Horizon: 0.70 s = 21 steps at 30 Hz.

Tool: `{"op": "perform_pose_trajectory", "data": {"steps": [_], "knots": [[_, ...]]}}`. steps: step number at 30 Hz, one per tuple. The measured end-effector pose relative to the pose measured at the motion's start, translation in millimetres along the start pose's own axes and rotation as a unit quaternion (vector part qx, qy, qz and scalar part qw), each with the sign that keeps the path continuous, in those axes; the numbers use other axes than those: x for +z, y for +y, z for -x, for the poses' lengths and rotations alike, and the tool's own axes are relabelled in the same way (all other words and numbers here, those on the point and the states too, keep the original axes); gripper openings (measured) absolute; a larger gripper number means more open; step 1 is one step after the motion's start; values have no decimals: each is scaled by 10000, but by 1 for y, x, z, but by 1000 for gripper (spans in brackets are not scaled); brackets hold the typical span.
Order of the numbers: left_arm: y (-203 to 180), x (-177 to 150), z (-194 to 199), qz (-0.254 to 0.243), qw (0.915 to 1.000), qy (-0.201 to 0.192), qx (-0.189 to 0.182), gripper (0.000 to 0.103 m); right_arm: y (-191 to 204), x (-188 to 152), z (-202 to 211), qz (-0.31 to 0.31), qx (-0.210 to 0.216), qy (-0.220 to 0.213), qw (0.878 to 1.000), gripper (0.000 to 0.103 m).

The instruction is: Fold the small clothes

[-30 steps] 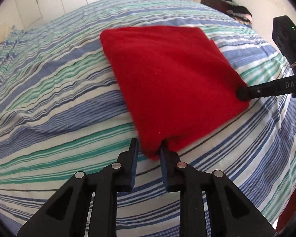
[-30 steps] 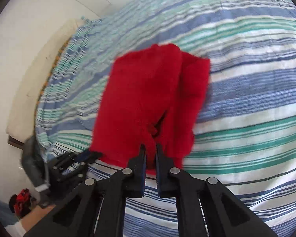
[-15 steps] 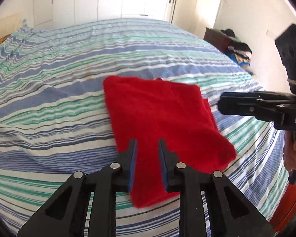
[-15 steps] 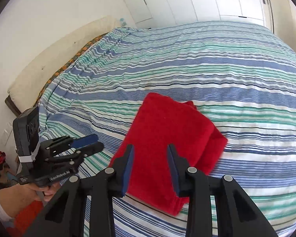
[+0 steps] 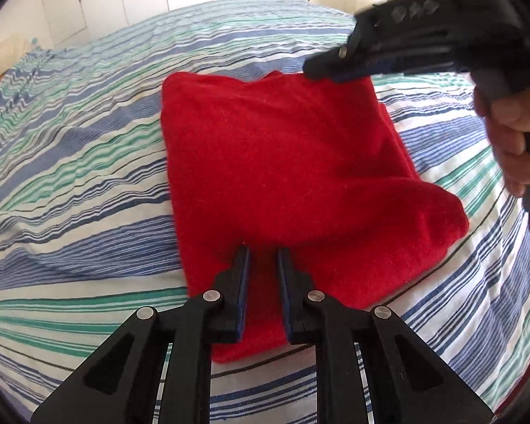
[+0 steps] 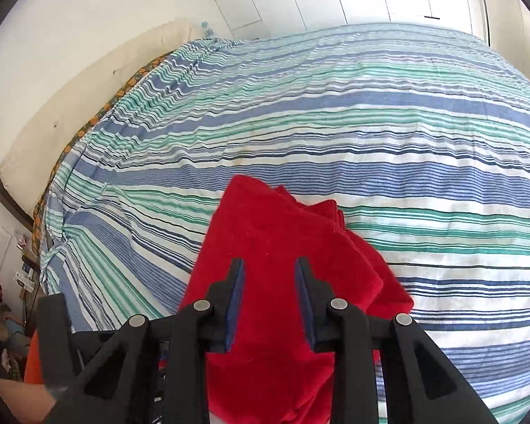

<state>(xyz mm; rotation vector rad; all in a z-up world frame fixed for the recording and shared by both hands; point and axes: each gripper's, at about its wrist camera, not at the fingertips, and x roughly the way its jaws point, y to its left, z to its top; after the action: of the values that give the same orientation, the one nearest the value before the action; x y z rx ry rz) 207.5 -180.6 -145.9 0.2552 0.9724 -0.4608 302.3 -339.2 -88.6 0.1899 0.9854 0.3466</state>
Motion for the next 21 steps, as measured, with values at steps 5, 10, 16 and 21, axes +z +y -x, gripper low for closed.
{"op": "perform_pose_trajectory", "data": {"steps": [5,10,16,21], "knots": [[0,4,0,64,9999,78,38,15,-40,-25,-49,-297,-375,631,9969,29],[-1,5,0,81,9999,82,87,15,-2,-27,14,104,-367,-39,9993,29],[3,5,-4,190,9997,145,81,16,24,-97,41,329,57,-65,9994,39],[6,-5,16,206,9993,297,-71,33,11,-144,17,203,-113,219,9995,36]]}}
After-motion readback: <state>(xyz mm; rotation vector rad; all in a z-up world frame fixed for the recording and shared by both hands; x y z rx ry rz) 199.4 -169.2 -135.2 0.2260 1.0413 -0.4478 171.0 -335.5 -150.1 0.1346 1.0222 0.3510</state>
